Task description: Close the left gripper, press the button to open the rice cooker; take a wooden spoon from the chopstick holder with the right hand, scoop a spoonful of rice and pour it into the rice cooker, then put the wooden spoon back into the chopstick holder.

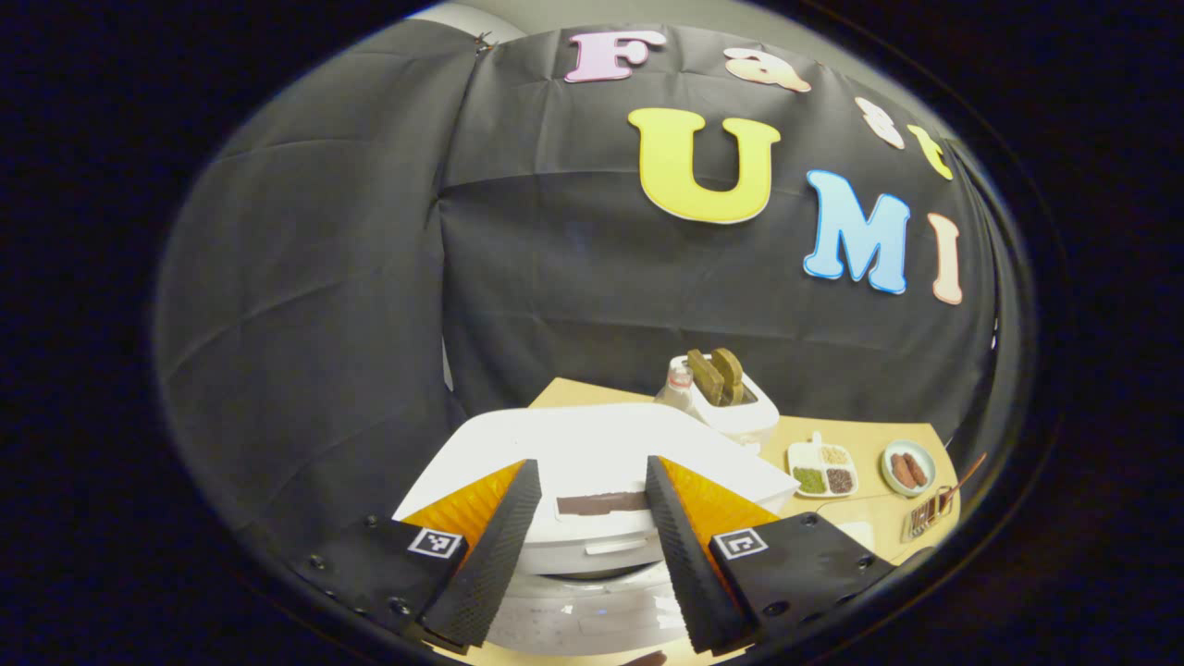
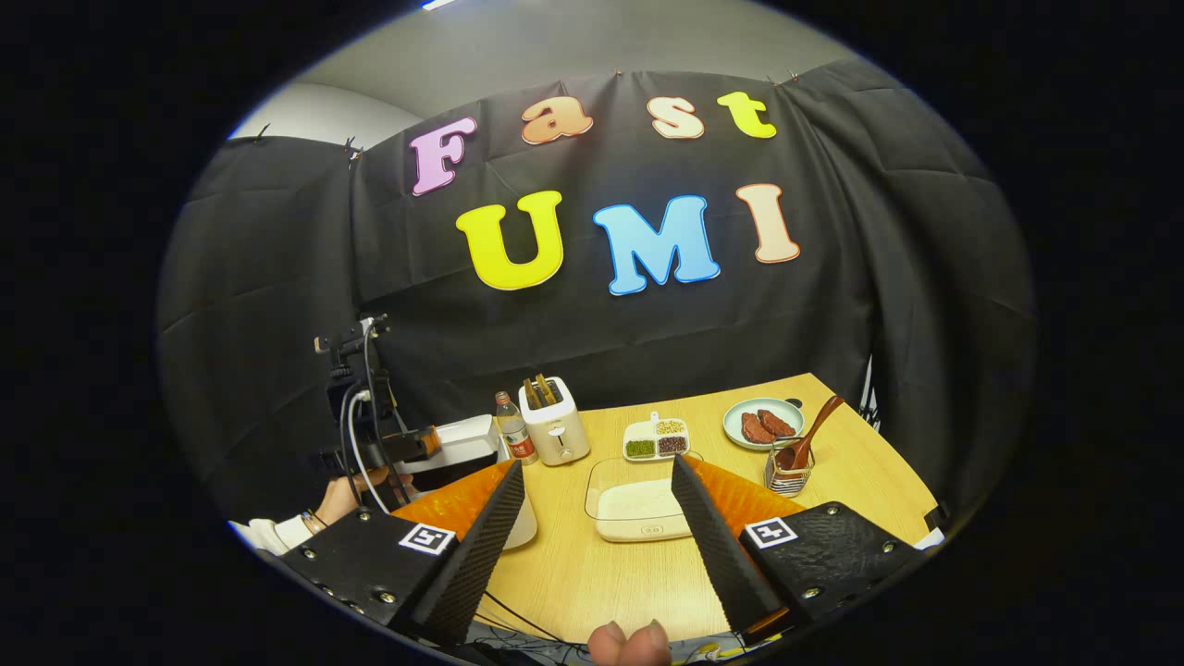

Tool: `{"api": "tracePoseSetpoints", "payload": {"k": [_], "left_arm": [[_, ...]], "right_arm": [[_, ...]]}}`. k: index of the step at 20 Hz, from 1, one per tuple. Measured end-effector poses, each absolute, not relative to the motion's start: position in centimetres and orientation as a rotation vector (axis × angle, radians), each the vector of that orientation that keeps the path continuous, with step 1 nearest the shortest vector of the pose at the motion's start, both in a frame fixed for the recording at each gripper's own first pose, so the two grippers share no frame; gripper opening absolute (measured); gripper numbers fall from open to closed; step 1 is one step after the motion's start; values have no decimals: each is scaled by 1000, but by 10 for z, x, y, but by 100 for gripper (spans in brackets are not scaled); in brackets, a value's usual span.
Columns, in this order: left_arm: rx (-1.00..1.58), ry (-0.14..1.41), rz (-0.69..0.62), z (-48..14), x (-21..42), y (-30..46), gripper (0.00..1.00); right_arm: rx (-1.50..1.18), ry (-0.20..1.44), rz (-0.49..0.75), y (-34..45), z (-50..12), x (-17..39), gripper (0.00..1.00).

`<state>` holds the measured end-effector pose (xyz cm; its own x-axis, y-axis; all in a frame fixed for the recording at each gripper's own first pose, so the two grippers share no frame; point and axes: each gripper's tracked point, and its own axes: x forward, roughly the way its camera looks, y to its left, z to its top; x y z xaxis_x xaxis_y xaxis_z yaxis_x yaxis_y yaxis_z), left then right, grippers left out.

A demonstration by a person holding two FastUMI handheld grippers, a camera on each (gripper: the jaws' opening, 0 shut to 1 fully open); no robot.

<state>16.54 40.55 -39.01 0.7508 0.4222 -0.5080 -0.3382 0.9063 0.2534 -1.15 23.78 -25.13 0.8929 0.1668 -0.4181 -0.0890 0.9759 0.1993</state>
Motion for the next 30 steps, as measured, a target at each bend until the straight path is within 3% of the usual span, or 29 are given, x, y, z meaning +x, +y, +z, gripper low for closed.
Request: {"api": "tracePoseSetpoints", "payload": {"k": [5,12,13,17,22,30], "left_arm": [[159,679,451,-446,135,406,84],[186,598,410,-445,132,393,86],[178,621,400,-447,129,392,80],[154,637,341,-438,126,377,94],[151,551,289,-374,119,344,93],[52,422,148,-254,56,195,92]], "right_arm": [[195,470,133,239,-258,-16,98],[200,469,145,241,-257,-17,98],[198,463,145,240,-256,-16,98],[196,454,140,234,-254,-15,98],[151,414,135,212,-244,-12,98],[81,284,124,122,-197,1,98]]}}
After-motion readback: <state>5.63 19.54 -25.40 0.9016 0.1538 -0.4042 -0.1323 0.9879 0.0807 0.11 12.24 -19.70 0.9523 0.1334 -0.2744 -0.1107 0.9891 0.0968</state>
